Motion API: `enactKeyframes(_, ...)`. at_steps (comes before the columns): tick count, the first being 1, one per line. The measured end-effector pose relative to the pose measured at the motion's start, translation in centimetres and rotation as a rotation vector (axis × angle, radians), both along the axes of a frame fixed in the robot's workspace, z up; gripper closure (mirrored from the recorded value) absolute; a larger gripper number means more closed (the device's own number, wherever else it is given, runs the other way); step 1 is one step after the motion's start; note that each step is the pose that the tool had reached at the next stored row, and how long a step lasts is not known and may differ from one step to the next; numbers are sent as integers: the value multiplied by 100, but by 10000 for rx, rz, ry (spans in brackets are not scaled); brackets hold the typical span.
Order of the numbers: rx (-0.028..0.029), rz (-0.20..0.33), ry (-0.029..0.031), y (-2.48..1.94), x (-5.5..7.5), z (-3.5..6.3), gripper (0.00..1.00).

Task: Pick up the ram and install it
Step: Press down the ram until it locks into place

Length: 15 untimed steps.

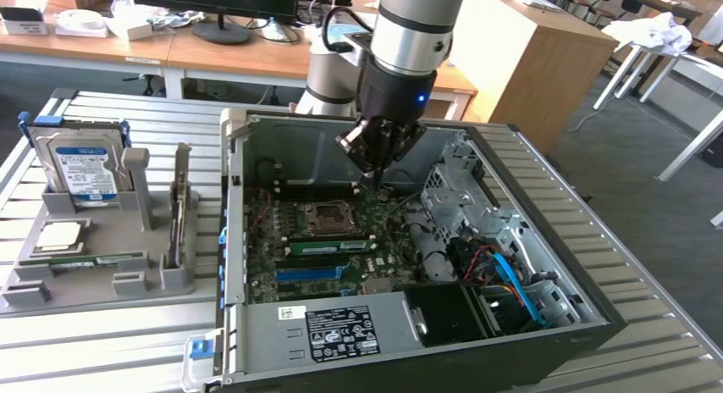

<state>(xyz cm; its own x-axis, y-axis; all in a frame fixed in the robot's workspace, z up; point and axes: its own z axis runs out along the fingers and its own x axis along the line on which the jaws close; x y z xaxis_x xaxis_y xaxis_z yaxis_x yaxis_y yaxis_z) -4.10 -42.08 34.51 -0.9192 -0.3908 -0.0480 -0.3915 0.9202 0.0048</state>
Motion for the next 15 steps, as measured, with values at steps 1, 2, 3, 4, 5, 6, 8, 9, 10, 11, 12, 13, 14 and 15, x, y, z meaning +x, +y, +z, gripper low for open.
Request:
enactKeyframes(1,1,-130,0,0,0,-1,90)
enactKeyframes(2,0,-261,0,0,0,-2,90)
enactKeyframes(3,1,-398,0,0,-1,-3,90)
enactKeyframes(4,1,-552,0,0,-1,-4,90)
enactKeyframes(5,1,-703,-1,0,-1,-6,90)
enactKeyframes(6,0,-858,0,0,-1,-7,90)
enactKeyframes(8,0,-1167,0,0,-1,-10,90)
enactKeyframes(9,0,-1322,0,0,-1,-11,90)
enactKeyframes(10,0,-1474,0,0,-1,-12,90)
enactKeyframes(11,0,-1628,0,0,-1,-14,90)
enactKeyframes(12,0,-1793,0,0,-1,-15,90)
enactKeyframes(13,0,-1946,0,0,-1,-17,90)
enactKeyframes(14,0,-2098,0,0,-1,-18,90)
enactKeyframes(15,0,-2248,0,0,-1,-20,90)
